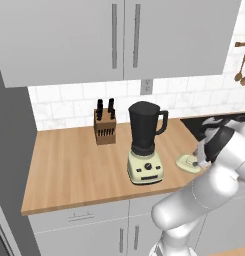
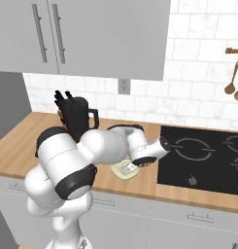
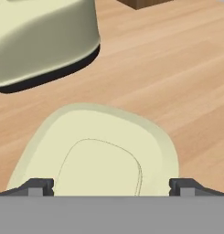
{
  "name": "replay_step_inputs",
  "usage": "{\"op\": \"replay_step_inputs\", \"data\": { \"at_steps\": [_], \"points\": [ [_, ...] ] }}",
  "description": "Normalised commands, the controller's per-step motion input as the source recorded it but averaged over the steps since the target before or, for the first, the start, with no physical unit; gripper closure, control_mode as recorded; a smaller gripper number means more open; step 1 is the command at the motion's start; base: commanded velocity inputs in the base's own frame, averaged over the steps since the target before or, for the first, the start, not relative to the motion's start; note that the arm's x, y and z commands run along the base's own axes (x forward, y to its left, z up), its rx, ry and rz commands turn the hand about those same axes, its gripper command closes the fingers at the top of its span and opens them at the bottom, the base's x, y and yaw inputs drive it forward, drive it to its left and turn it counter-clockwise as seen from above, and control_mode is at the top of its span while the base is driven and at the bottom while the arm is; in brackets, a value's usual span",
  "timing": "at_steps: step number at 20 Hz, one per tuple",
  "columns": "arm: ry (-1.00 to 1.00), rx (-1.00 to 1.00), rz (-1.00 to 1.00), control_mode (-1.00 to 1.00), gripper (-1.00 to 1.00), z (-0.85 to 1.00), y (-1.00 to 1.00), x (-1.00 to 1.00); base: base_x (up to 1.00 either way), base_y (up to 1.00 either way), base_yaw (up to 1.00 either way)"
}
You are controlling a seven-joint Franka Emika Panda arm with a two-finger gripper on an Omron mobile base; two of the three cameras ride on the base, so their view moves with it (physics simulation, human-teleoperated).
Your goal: Close the lid blender by securely placing the lid on top.
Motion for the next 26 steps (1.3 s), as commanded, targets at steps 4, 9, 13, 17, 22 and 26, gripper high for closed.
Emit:
{"op": "replay_step_inputs", "data": {
  "at_steps": [4,9,13,17,22,26],
  "points": [
    [0.0,0.03,0.0,-1.0,-1.0,-0.04,-0.07,0.0,0.0,0.0,0.0],
    [0.05,0.02,0.0,-1.0,-1.0,-0.12,-0.01,0.0,0.0,0.0,0.0],
    [0.1,0.01,0.0,-1.0,-1.0,-0.09,0.0,0.0,0.0,0.0,0.0],
    [0.08,0.01,0.0,-1.0,-1.0,-0.05,0.0,0.04,0.0,0.0,0.0],
    [0.1,-0.01,0.0,-1.0,1.0,-0.07,0.06,0.13,0.0,0.0,0.0],
    [0.0,-0.01,0.0,-1.0,1.0,0.0,0.02,0.0,0.0,0.0,0.0]
  ]
}}
